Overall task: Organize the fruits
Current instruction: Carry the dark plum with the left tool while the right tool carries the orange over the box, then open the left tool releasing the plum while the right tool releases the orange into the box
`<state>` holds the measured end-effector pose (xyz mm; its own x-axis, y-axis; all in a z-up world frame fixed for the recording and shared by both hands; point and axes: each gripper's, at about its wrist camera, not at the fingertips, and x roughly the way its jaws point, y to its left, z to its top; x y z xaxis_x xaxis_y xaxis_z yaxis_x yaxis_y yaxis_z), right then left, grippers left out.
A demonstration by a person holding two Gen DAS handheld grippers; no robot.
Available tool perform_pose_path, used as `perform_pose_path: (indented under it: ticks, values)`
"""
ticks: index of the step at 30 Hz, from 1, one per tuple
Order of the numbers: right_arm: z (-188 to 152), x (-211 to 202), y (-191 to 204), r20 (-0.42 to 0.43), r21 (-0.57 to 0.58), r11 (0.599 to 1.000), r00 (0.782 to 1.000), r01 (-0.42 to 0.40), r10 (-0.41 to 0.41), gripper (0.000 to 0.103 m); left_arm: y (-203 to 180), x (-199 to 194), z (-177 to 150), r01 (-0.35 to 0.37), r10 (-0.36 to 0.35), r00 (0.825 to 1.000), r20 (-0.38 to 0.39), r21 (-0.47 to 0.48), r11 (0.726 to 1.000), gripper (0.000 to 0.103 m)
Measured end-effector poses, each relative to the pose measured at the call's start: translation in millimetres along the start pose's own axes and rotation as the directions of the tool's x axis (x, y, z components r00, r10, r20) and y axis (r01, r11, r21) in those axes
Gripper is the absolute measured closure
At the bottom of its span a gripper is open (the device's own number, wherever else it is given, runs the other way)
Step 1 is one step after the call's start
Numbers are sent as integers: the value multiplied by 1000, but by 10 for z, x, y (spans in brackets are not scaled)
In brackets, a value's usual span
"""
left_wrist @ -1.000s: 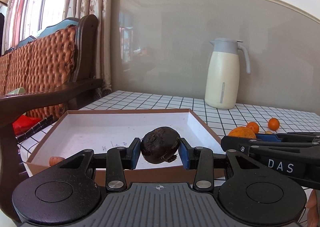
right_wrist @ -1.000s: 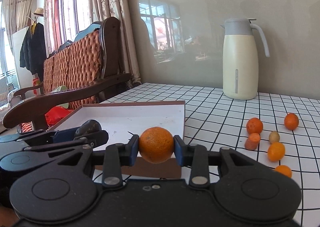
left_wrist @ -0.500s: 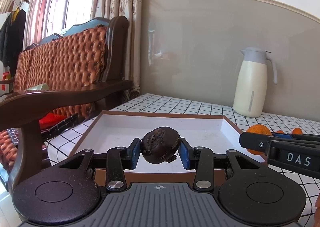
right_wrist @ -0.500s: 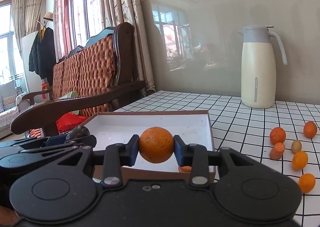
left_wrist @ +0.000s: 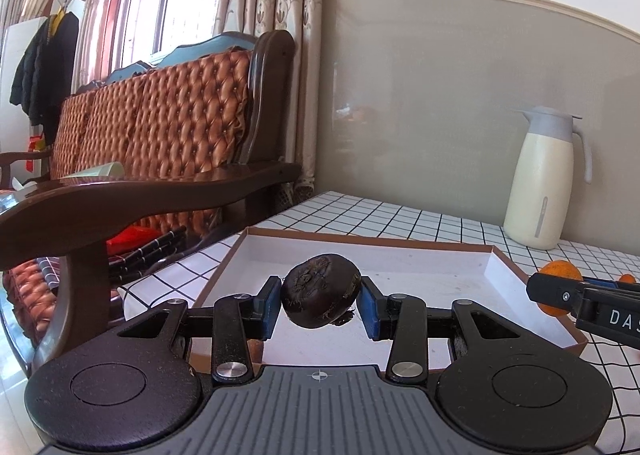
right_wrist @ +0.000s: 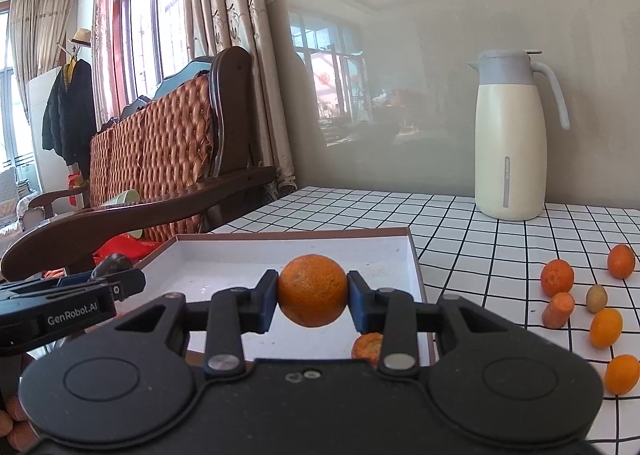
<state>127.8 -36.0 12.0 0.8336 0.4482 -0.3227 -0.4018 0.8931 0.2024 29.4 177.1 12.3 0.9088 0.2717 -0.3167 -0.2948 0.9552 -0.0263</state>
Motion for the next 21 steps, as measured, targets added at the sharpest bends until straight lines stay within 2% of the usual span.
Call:
perform_pose_path:
  ticks: [21]
  values:
    - [47,332,-106,-33,13,997,997,72,-72,75,87,366,94,-48,48,998,-30,-4,999,62]
